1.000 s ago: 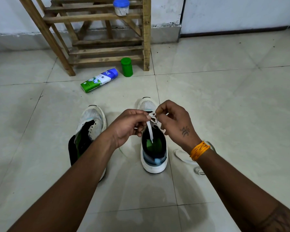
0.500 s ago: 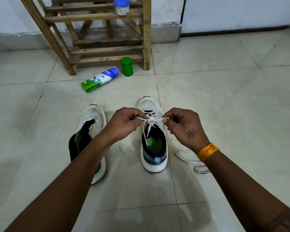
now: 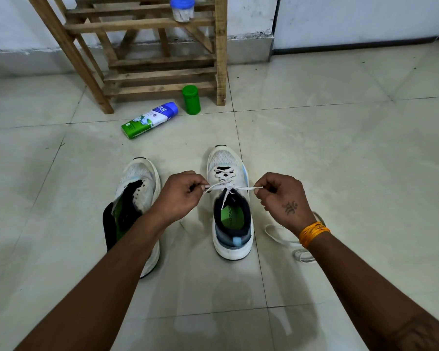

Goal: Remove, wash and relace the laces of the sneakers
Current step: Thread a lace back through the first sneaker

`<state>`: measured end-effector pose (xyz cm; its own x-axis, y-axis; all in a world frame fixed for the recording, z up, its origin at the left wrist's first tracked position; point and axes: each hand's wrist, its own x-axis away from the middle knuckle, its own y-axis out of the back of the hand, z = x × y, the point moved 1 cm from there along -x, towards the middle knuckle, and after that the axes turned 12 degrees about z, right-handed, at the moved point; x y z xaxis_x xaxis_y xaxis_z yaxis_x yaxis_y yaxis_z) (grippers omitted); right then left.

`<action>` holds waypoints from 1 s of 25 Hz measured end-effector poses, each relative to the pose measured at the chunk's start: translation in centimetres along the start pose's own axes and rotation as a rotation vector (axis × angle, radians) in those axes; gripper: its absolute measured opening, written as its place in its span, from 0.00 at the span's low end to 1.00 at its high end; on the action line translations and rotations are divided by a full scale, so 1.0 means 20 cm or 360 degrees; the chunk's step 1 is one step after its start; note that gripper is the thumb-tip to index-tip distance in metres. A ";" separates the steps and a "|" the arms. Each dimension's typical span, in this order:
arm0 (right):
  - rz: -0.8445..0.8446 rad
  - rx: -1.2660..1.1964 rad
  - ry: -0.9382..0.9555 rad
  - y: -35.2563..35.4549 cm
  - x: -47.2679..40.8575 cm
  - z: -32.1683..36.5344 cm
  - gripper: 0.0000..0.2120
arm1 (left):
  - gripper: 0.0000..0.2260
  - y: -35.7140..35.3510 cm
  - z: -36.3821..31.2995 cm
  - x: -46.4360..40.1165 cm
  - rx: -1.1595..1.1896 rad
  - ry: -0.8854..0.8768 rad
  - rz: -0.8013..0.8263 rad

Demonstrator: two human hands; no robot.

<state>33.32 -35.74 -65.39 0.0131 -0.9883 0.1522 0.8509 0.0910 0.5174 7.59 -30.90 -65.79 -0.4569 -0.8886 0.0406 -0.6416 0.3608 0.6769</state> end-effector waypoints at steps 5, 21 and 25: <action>-0.0060 0.0068 0.0078 0.01 0.00 0.01 0.05 | 0.13 0.01 -0.05 0.01 0.0428 0.0215 0.0034; -0.0130 0.0869 0.0470 -0.23 0.03 0.21 0.25 | 0.09 0.00 -0.24 -0.03 -0.0020 0.0011 0.0048; -0.0106 0.0826 0.0453 -0.25 0.02 0.24 0.22 | 0.08 0.02 -0.23 -0.04 -0.0007 0.0046 0.0021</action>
<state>26.60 -35.96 -63.81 0.1699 -0.9814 -0.0892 0.4877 0.0051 0.8730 10.63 -31.46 -62.16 -0.4472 -0.8917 0.0706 -0.6328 0.3711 0.6796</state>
